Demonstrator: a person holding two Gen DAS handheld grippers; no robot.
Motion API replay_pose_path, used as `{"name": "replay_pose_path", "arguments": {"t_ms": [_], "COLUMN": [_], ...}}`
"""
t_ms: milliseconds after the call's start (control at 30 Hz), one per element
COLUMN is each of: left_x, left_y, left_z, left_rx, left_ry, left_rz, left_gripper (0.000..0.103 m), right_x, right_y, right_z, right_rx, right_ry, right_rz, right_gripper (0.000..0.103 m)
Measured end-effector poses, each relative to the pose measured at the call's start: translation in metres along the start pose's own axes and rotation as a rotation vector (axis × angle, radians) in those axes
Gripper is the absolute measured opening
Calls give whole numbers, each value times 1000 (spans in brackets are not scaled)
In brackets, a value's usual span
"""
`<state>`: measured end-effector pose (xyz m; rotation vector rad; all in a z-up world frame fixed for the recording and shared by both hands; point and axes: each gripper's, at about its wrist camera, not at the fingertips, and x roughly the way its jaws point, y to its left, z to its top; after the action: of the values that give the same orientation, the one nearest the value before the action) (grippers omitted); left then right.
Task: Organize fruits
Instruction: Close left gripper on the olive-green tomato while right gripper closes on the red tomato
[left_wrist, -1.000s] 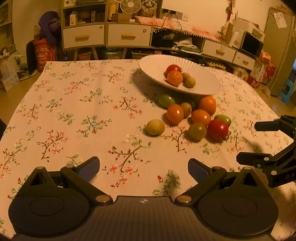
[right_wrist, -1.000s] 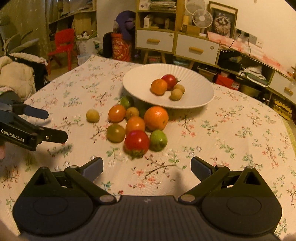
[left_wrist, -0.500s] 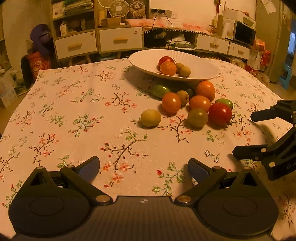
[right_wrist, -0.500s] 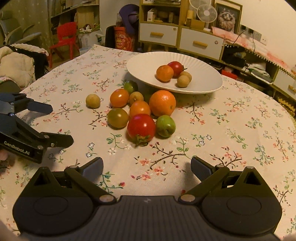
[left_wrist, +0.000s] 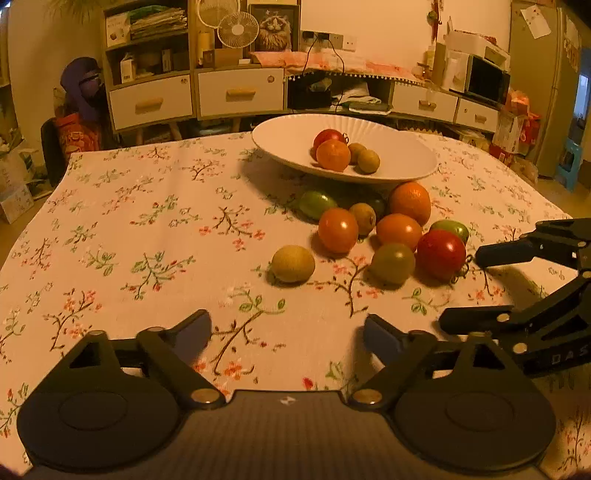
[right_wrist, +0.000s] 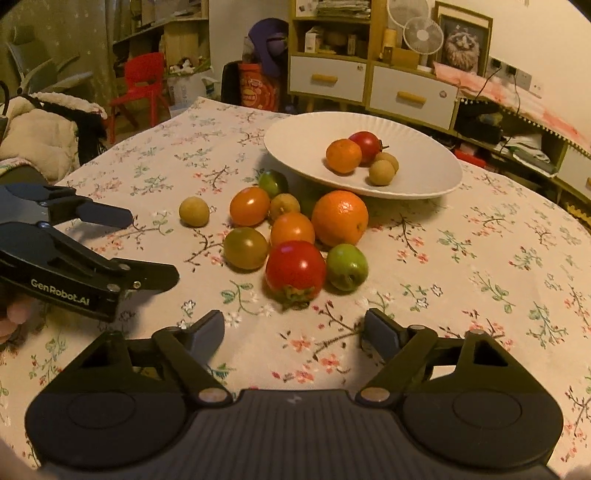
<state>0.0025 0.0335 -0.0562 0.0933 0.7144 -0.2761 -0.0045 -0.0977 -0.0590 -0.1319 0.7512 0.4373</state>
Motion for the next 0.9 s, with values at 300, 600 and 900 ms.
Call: {"name": "replay_pose_path", "arguments": {"t_ms": [300, 600, 900], "left_x": [7, 14, 14], "left_y": [-5, -7, -5], "left_z": [9, 17, 20], "left_rx": [-14, -37, -54], "left_ry": [-23, -32, -30], "left_rz": [-3, 0, -8], "left_gripper": [58, 37, 19], "right_x": [4, 5, 4], "right_y": [-2, -6, -3], "right_z": [6, 12, 14], "right_rx": [20, 54, 53], "right_ry": [-27, -25, -15], "right_rz": [-2, 13, 49], "right_gripper": [62, 51, 41]}}
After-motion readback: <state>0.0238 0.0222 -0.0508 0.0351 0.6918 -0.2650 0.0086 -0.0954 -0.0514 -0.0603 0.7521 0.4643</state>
